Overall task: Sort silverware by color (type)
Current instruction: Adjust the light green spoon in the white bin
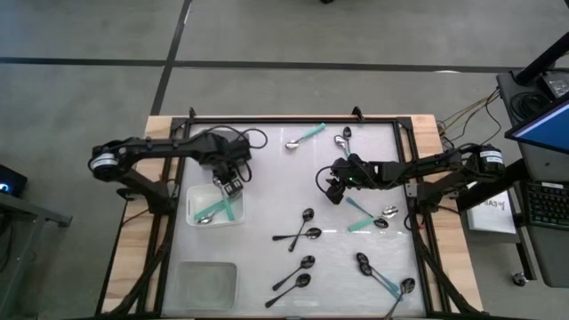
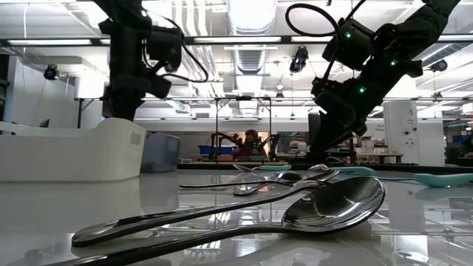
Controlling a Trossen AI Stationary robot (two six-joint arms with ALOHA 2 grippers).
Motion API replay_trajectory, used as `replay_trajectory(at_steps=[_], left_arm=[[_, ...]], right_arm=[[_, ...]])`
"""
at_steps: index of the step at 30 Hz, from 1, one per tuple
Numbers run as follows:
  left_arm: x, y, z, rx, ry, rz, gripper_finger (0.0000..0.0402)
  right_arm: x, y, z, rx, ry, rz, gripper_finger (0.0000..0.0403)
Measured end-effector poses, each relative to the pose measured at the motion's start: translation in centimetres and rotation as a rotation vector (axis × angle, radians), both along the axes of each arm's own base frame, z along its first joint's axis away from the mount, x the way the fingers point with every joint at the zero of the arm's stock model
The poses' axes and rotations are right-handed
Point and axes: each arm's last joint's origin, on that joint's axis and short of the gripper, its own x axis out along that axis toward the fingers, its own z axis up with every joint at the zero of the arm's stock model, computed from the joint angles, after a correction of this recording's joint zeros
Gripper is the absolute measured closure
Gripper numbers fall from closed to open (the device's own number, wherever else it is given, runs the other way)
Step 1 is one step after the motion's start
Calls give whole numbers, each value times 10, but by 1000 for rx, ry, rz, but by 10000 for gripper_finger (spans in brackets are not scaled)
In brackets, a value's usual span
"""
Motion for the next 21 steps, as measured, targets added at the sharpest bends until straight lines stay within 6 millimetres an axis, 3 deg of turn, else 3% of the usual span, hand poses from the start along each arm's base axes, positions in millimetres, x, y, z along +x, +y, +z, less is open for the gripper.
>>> replay_trajectory(at_steps=[6, 15, 21], left_arm=[[-5, -16, 11, 53, -1, 16, 357], [-32, -42, 30, 84, 53, 128, 357], [-28, -54, 41, 117, -95, 111, 357]], right_arm=[[0, 0, 0, 0, 0, -1, 268], [0, 0, 0, 8, -5, -9, 268], [0, 0, 0, 11, -7, -12, 268]])
